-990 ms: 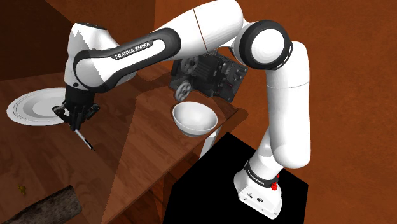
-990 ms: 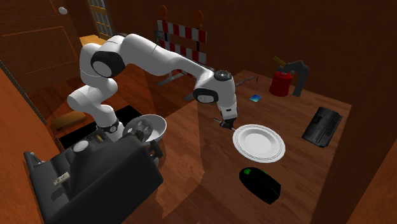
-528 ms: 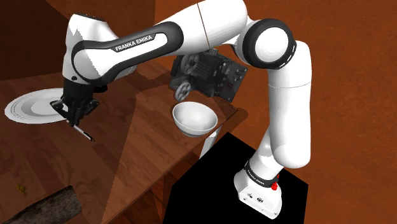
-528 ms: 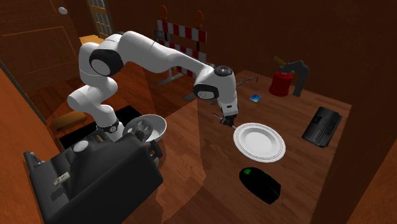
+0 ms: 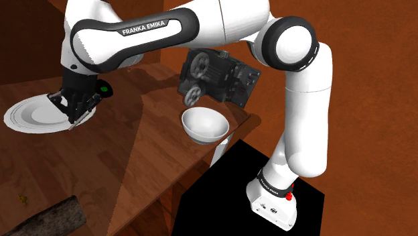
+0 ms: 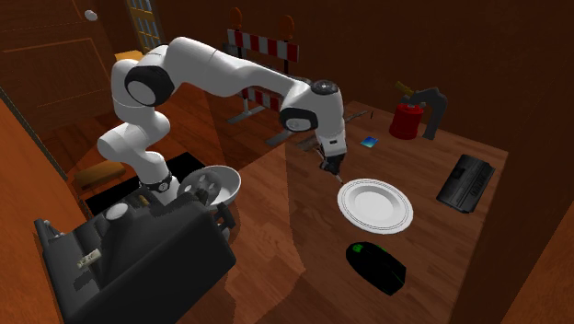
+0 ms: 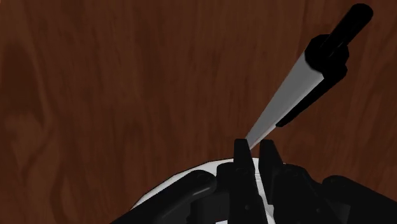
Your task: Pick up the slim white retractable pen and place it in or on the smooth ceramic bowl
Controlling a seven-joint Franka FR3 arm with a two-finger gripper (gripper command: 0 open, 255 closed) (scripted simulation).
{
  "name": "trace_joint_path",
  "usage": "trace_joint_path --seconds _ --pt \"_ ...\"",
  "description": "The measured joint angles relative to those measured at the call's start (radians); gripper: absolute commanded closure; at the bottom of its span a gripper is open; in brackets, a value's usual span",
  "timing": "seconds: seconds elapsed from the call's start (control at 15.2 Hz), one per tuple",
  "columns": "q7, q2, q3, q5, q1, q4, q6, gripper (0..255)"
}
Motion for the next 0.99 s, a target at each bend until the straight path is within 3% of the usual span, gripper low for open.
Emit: trace_joint_path --seconds 0.99 --pt "0.016 -0.053 0.008 0.009 -0.003 0.127 -0.177 255"
